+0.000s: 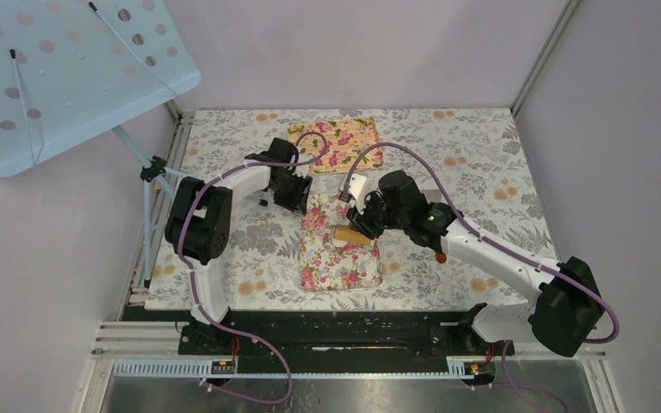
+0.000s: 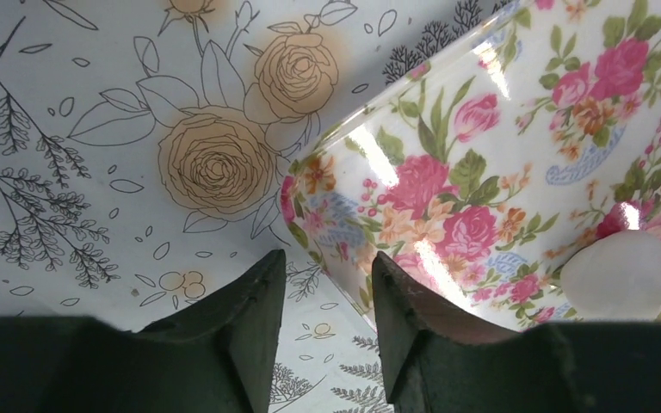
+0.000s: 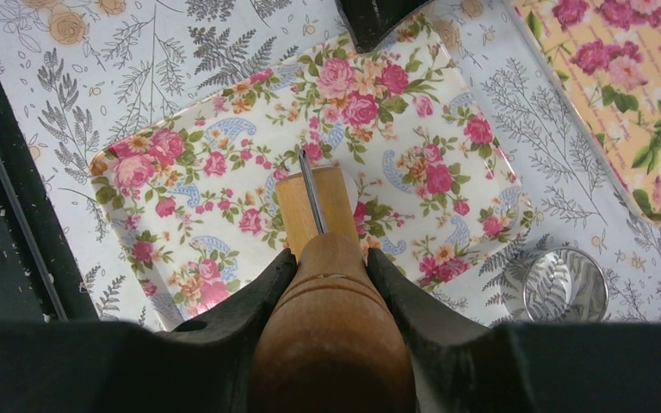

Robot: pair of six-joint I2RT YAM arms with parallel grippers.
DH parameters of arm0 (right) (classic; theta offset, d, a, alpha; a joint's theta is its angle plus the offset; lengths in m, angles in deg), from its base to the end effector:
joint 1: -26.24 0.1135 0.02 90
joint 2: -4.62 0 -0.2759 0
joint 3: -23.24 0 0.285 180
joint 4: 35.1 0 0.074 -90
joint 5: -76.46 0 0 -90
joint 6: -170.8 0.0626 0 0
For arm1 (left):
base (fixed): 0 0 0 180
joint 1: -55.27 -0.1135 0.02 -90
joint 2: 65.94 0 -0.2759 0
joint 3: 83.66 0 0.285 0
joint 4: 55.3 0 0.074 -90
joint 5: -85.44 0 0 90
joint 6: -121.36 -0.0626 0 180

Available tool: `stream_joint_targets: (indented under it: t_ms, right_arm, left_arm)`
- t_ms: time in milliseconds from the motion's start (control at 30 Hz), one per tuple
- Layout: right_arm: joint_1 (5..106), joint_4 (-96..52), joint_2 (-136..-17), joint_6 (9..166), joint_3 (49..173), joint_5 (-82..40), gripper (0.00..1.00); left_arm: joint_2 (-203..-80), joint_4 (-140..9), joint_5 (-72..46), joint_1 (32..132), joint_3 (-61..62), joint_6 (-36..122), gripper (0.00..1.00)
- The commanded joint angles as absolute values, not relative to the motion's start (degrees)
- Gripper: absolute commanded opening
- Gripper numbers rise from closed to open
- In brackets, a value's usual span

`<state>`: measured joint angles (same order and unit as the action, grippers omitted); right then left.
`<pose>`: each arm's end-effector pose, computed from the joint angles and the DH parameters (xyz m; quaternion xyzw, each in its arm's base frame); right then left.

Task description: Roll out the dumpling wrappers from the dough

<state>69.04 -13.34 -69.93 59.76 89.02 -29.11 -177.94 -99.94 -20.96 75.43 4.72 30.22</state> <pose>0.2409 0.2460 0.2678 -0.5119 0.6947 0.2083 0.4604 0.4014 -0.1662 0.1306 0.2061 0.9503 -0.1690 0.1609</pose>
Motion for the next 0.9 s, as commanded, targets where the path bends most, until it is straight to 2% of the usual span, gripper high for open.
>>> stream_joint_targets:
  t_ms: [0,133,167,433,500,867]
  right_arm:
    - [71.3,-17.2,-70.5,58.2,93.2,-25.9,0.00]
    - [72.1,-18.1,-72.0,59.3,94.2,-23.7,0.00]
    - [72.2,-18.5,-72.5,59.8,94.5,-23.4,0.00]
    - [73.5,-17.8,-77.5,61.9,97.3,-22.5,0.00]
    - [74.1,-17.9,-77.2,62.5,97.5,-22.5,0.00]
    - [74.9,-11.4,-75.6,64.5,104.5,-23.1,0.00]
  left_arm:
    - [-180.1,-101.4,-20.7,75.3,6.0,31.2,0.37]
    - [-180.3,-101.4,-21.5,74.8,6.0,31.9,0.11]
    - [-180.5,-101.6,-21.8,74.7,6.0,31.9,0.09]
    - [-181.8,-102.2,-23.1,73.1,6.5,33.3,0.04]
    - [-182.2,-102.1,-23.5,72.1,6.4,34.1,0.00]
    - [-178.4,-96.8,-16.1,71.1,2.5,44.1,0.00]
